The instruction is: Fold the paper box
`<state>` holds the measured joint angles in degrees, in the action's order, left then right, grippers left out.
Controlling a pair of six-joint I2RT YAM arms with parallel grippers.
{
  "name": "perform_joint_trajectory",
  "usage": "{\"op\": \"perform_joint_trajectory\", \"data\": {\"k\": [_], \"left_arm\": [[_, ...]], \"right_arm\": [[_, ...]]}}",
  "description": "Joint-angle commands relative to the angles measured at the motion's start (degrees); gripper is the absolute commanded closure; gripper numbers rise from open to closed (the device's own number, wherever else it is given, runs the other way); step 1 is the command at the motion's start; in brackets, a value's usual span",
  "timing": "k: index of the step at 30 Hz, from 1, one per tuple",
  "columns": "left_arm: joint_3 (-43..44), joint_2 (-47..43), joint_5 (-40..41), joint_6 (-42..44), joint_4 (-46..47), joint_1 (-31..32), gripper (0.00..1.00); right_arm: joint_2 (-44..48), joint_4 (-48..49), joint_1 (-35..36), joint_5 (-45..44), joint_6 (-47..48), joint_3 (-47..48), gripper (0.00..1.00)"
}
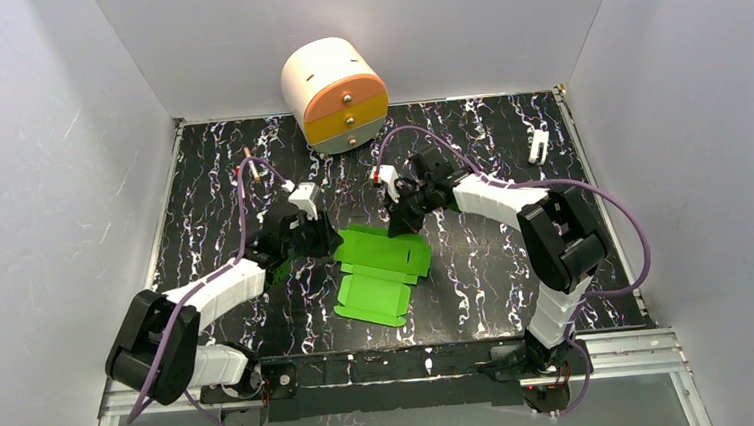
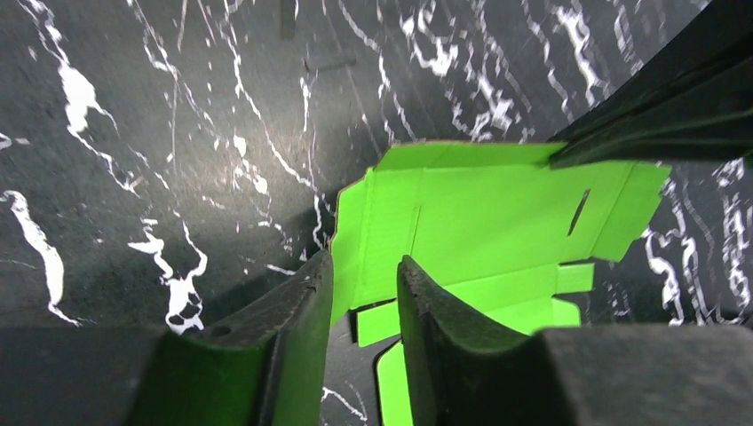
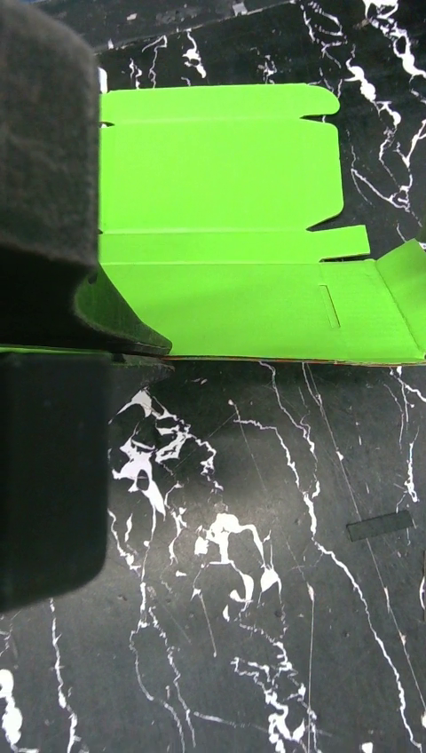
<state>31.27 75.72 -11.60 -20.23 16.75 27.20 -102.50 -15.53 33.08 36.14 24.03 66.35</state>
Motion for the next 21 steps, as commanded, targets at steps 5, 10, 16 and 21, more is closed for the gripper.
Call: {"op": "perform_joint_trajectory", "data": {"k": [5,10,16,21], "left_arm": [[6.0,-5.2,4.1,-4.1,2.3,0.1,0.58],[10.5,-1.7,3.2,-6.3,1.0,0.2,0.57],[15.0,3.8,0.1,-9.4,-1.1,-0.1,0.62],[16.3,6.6,-0.6,-11.8,-1.7,-0.3,0.64]], "right_arm": [[5.5,0.1,0.5,-3.3,4.6,2.1,1.0],[6.7,1.1,1.0,-3.5,7.3,1.2,1.0],[7.6,2.5,1.5,-5.6,9.3,-0.4,1.0],[8.7,4.8,2.1,-7.1,10.2,-2.2,1.0]]}}
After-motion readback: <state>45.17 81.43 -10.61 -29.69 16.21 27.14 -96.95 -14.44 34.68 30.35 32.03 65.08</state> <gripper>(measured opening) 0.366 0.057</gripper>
